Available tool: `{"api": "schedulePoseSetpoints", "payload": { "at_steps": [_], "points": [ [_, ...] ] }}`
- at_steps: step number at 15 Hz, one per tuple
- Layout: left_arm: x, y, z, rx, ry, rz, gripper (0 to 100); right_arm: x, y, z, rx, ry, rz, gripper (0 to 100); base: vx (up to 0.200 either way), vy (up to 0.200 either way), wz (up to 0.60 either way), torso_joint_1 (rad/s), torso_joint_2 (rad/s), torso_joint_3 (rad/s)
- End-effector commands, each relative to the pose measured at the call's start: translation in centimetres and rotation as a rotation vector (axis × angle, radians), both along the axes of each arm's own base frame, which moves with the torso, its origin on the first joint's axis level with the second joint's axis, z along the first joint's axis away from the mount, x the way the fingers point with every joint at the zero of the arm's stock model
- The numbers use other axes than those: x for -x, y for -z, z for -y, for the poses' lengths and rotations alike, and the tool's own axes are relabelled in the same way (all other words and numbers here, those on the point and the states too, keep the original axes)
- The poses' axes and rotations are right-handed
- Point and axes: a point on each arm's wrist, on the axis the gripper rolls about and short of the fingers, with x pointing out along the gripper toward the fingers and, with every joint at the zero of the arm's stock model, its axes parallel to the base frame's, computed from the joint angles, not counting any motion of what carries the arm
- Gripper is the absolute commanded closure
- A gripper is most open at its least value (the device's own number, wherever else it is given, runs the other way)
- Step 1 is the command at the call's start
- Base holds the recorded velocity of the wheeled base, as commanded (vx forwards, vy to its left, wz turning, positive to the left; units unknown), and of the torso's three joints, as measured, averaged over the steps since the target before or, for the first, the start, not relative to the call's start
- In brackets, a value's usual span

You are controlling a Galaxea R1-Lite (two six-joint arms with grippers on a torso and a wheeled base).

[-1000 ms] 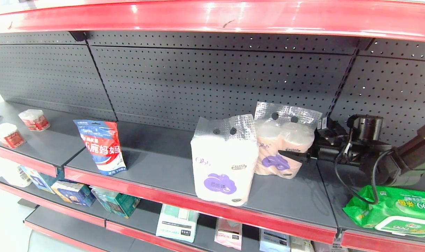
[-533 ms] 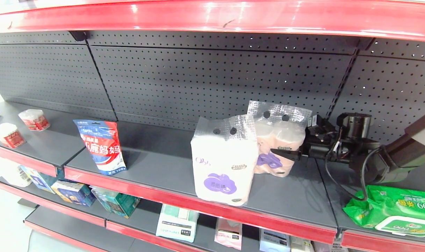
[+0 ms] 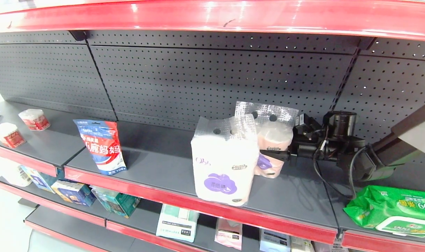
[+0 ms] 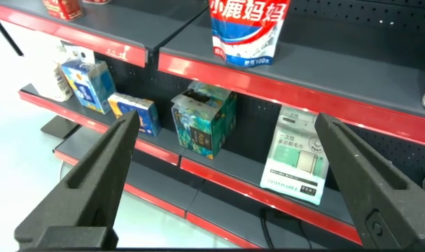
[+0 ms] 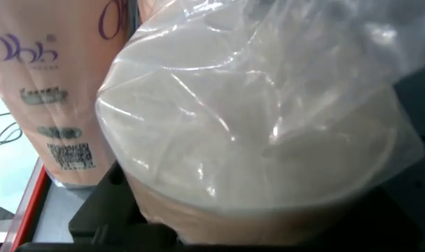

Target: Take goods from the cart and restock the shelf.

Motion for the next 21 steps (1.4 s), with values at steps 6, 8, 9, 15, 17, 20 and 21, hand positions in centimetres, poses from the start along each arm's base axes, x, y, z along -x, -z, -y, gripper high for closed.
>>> {"api": "schedulePoseSetpoints", "payload": {
  "at_steps": [6, 8, 9, 15, 17, 20, 21],
  "points": [
    [0.0, 0.0, 0.0, 0.000, 0.000, -0.001, 0, -0.2, -0.1, -0.8, -0.015, 0.025, -0.040, 100, 0.000, 0.000, 0.00, 0.000, 0.00, 0.000],
    [0.0, 0.0, 0.0, 0.000, 0.000, -0.001, 0, -0.2, -0.2, -1.2, -0.024, 0.026, -0.057, 100, 0.000, 0.000, 0.00, 0.000, 0.00, 0.000],
    [0.0, 0.0, 0.0, 0.000, 0.000, -0.001, 0, -0.2, -0.3, -1.8, -0.025, 0.032, -0.065, 100, 0.000, 0.000, 0.00, 0.000, 0.00, 0.000],
    [0.0, 0.0, 0.0, 0.000, 0.000, -0.001, 0, -0.5, -0.4, -3.2, -0.035, 0.004, -0.065, 100, 0.000, 0.000, 0.00, 0.000, 0.00, 0.000],
    [0.0, 0.0, 0.0, 0.000, 0.000, -0.001, 0, -0.6, -0.4, -3.5, -0.035, -0.003, -0.061, 100, 0.000, 0.000, 0.00, 0.000, 0.00, 0.000],
    [0.0, 0.0, 0.0, 0.000, 0.000, -0.001, 0, -0.7, -0.7, -4.1, -0.046, -0.012, -0.067, 100, 0.000, 0.000, 0.00, 0.000, 0.00, 0.000],
    [0.0, 0.0, 0.0, 0.000, -0.002, -0.001, 0, -0.7, -0.7, -4.1, -0.047, -0.012, -0.068, 100, 0.000, 0.000, 0.00, 0.000, 0.00, 0.000]
  ]
}}
